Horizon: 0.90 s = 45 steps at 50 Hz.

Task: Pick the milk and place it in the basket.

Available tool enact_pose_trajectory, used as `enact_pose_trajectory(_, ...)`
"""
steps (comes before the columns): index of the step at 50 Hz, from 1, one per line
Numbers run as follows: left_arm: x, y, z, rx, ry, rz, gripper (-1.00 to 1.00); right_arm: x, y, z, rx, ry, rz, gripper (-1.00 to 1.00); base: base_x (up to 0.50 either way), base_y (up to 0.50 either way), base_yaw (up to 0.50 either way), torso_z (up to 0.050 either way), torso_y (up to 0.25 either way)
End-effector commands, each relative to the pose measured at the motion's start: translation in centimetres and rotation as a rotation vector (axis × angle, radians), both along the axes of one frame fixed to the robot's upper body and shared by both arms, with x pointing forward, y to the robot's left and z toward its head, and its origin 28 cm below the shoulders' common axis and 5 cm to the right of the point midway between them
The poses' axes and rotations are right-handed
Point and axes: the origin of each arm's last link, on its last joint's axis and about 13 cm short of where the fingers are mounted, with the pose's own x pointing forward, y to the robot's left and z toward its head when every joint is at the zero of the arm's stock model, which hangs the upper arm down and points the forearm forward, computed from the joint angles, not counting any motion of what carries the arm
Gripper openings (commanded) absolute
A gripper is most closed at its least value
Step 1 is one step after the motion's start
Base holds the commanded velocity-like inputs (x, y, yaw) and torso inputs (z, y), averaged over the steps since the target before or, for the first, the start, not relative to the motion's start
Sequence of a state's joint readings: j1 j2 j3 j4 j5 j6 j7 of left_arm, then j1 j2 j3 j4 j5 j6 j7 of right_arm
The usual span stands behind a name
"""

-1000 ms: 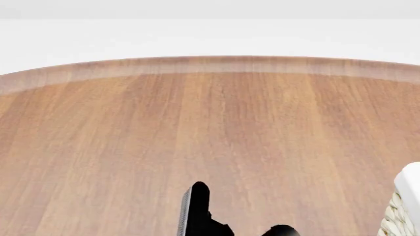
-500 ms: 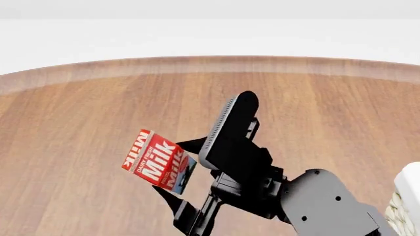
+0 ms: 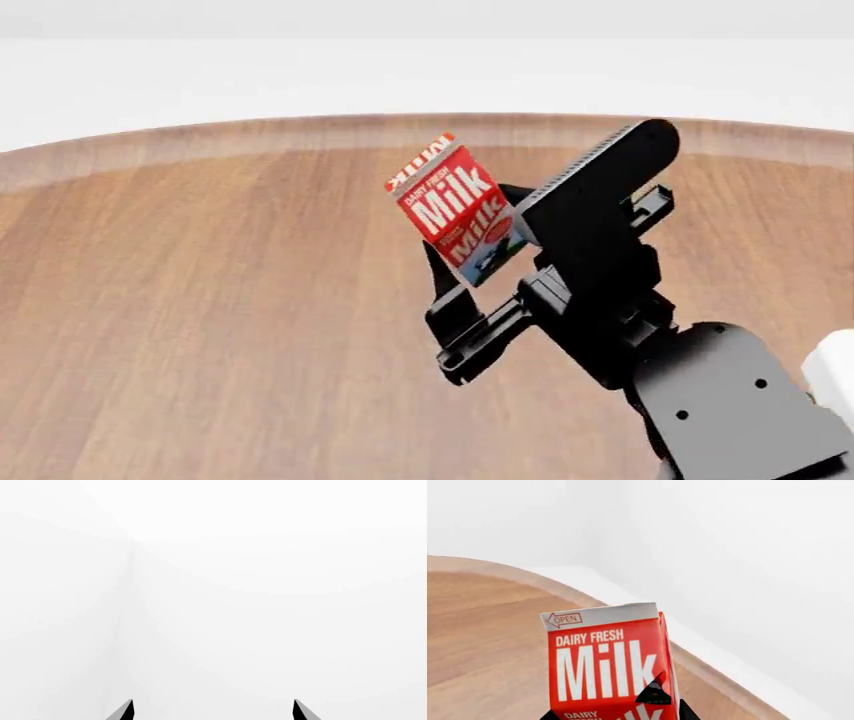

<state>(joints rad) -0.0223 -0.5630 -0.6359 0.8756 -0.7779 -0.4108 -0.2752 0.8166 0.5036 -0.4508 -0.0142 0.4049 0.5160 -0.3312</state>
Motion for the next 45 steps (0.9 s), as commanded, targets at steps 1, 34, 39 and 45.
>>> enact_pose_trajectory(1,-0.1,0.3,-0.2,0.008,-0.011,0.02,1.0,-0.1,-1.9,1.1,0.115,-0.079,-0.222,-1.0,0.0,0.0,0.0,0.0,0.0)
enact_pose_trajectory(34,-0.1,0.3,-0.1,0.006,-0.011,0.02,1.0,-1.0,-5.1,-1.3,0.23,-0.102,-0.637,-1.0,0.0,0.0,0.0,0.0,0.002)
enact_pose_trajectory(39,-0.1,0.3,-0.2,0.005,-0.009,0.021,1.0,-0.2,-4.3,-2.7,0.233,-0.07,-0.585,-1.0,0.0,0.0,0.0,0.0,0.002)
enact_pose_trajectory(45,-0.1,0.3,-0.2,0.005,-0.009,0.021,1.0,-0.2,-4.3,-2.7,0.233,-0.07,-0.585,-1.0,0.0,0.0,0.0,0.0,0.002)
